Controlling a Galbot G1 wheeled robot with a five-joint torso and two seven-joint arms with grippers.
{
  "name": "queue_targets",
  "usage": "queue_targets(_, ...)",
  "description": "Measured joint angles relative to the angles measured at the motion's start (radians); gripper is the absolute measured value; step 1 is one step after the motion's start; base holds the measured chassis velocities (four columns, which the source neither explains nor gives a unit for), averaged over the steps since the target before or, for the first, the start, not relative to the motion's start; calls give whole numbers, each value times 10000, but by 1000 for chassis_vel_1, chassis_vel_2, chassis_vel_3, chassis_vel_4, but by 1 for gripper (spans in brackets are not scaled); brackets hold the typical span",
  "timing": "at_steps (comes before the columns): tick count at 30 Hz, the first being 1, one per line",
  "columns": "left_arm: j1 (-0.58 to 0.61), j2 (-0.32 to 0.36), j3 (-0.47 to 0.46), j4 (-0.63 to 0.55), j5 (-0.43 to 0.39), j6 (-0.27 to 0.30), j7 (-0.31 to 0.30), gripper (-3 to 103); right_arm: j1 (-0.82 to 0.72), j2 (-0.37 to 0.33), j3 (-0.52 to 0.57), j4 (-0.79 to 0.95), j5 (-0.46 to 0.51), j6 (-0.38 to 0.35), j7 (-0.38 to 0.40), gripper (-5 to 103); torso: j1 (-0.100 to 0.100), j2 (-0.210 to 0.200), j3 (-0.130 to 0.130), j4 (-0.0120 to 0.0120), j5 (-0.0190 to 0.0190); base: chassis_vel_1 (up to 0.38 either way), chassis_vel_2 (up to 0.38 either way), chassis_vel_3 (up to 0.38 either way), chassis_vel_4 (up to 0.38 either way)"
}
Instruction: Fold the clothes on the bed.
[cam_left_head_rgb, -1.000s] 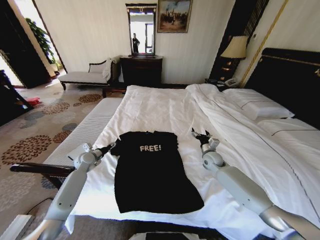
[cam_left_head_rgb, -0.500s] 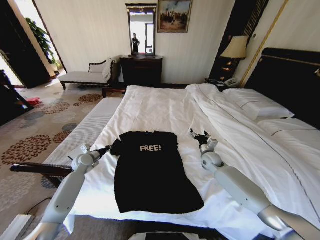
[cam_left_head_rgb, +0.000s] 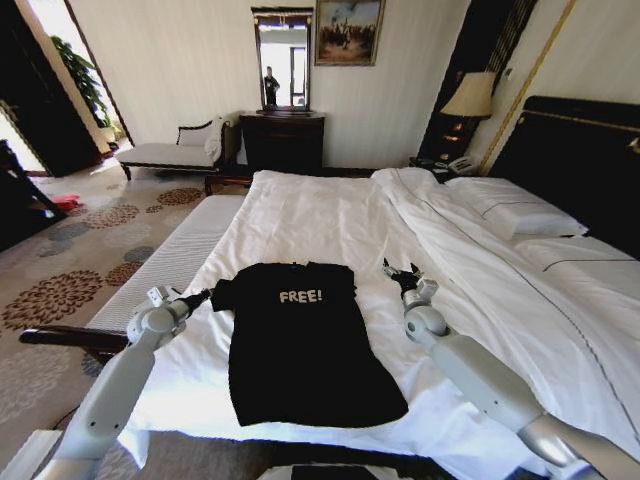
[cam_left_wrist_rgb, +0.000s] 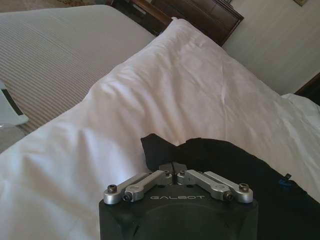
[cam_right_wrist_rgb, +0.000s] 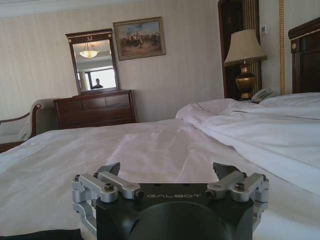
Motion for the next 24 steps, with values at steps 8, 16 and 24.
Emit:
queue_targets(8, 473, 263, -377, -535, -9, 28, -326, 0, -176, 12, 116, 28, -78, 7, -15, 100, 0, 0, 0, -2, 0, 0, 0, 0, 0)
queue_targets(16, 865, 168, -521, -626, 454, 21, -566, -2, -403, 15, 180, 99, -193, 12, -19, 100, 0, 0, -1, 0, -2, 0, 0, 0, 0)
queue_targets(24, 1219, 356, -1155, -791, 325, 271, -971, 30, -388, -37, 197, 64, 96, -30, -165, 100, 0, 0, 0, 0, 0, 0, 0, 0, 0)
